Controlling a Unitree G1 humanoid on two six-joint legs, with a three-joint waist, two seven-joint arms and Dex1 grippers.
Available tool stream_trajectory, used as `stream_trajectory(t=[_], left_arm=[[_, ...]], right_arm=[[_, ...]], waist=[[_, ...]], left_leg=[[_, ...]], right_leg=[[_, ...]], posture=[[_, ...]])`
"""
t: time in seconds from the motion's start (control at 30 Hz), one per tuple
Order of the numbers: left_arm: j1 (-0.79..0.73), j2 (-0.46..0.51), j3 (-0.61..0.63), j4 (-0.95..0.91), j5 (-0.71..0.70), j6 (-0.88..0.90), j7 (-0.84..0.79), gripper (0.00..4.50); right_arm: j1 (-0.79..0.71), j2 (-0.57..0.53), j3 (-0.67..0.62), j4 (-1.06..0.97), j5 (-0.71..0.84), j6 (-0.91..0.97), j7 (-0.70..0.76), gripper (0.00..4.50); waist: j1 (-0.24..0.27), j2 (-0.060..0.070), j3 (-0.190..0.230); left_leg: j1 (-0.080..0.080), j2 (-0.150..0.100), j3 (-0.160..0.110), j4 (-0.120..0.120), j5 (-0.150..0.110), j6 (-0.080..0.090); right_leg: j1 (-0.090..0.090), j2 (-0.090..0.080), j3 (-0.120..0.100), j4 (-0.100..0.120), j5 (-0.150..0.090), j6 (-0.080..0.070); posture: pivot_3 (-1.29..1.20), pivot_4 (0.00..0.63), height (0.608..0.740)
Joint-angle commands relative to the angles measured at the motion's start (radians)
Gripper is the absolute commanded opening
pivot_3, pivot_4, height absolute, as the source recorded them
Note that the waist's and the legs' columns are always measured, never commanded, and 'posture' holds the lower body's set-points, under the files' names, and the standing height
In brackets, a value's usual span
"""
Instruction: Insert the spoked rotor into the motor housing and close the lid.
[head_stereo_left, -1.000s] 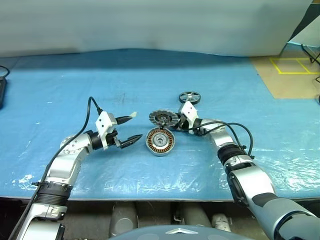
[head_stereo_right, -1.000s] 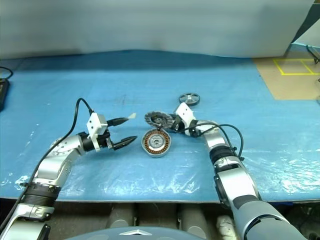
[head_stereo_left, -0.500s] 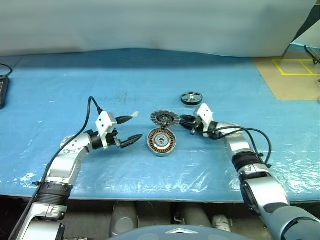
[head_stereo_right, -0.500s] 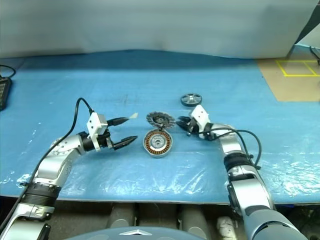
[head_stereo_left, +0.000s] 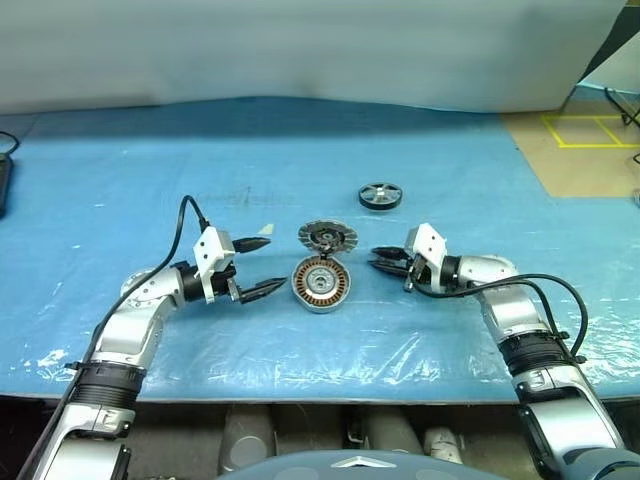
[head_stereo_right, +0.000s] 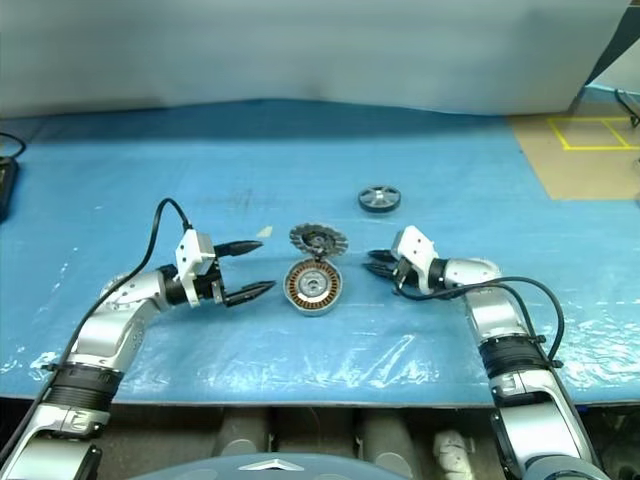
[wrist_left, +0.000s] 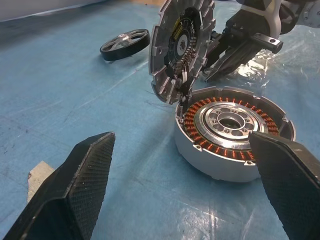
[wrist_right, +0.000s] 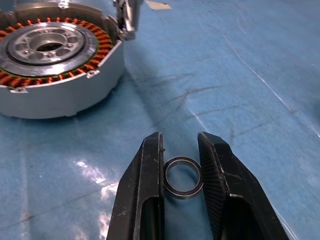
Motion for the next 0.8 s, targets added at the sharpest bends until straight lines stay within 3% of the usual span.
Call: stream_trajectory(t=[0.03,0.47,0.8], left_arm=[[-0.009,-0.003,0.001,-0.016,-0.004,-0.018,-0.006,4.5],[-0.015,-0.017,-0.002,0.013,0.002,-0.036,-0.009,4.5],[-0.008,-0.026,-0.01,0.001,-0.002,-0.038,-0.011,4.5]], right_arm=[[0.008,-0.022,0.002,-0.106,0.057,0.051,0.051,0.61],[0.031,-0.073,0.02,-0.322,0.195,0.257,0.195,0.61],[-0.065,0.05,0.099,-0.324,0.187,0.3,0.143,0.61]], waist=[[0.0,0.0,0.0],[0.001,0.0,0.0],[-0.001,0.0,0.0]], left_leg=[[0.0,0.0,0.0,0.0,0.0,0.0],[0.0,0.0,0.0,0.0,-0.001,0.001],[0.001,0.0,0.0,0.0,0.0,0.0]], right_leg=[[0.0,0.0,0.0,0.0,0.0,0.0],[0.0,0.0,0.0,0.0,0.0,0.0],[0.0,0.0,0.0,0.001,0.0,0.0]], posture=[[0.0,0.15,0.74],[0.0,0.15,0.74],[0.0,0.15,0.74]])
